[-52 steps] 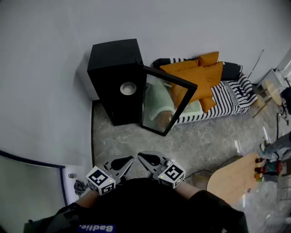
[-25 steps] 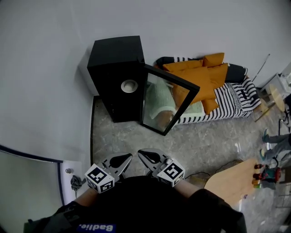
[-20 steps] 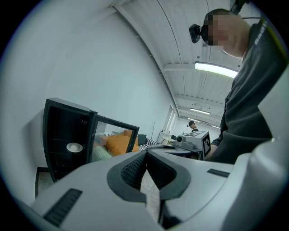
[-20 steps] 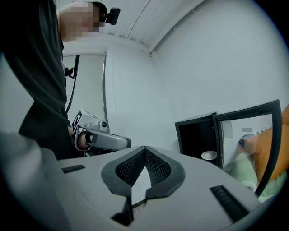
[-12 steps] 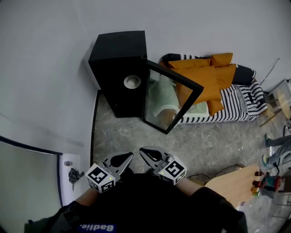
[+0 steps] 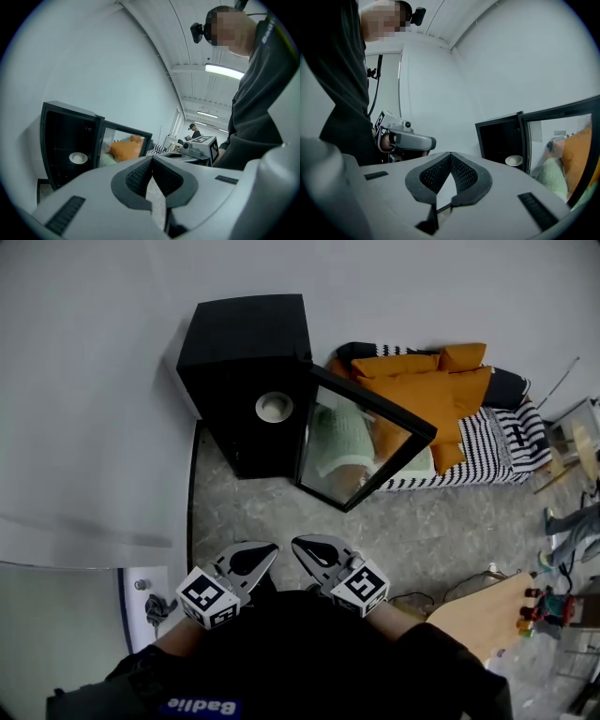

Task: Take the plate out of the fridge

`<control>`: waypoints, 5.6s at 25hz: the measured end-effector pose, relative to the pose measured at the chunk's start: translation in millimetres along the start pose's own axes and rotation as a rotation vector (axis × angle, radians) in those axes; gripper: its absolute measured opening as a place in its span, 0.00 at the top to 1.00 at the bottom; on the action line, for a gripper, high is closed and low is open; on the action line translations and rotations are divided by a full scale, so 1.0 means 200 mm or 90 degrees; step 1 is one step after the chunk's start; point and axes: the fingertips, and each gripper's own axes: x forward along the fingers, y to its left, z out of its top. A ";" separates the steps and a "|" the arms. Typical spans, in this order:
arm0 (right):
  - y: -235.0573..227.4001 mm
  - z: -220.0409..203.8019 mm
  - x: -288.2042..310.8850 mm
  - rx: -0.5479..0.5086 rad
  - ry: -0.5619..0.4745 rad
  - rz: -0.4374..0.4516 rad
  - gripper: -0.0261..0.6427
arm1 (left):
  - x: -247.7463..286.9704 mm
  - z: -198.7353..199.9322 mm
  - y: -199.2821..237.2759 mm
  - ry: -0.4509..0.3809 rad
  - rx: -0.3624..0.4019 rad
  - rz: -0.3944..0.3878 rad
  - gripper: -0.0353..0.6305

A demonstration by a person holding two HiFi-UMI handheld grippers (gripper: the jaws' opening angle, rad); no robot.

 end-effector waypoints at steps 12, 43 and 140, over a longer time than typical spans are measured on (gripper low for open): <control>-0.26 0.16 0.35 -0.003 0.004 -0.063 0.95 | 0.08 0.16 0.48 0.022 -0.009 -0.068 0.94; -0.54 0.28 0.74 -0.003 0.004 -0.111 0.95 | 0.21 0.27 0.98 0.027 -0.048 -0.099 0.94; -1.12 -0.06 0.48 0.031 0.173 -0.122 0.95 | 1.19 -0.82 2.83 0.045 -0.517 0.314 0.80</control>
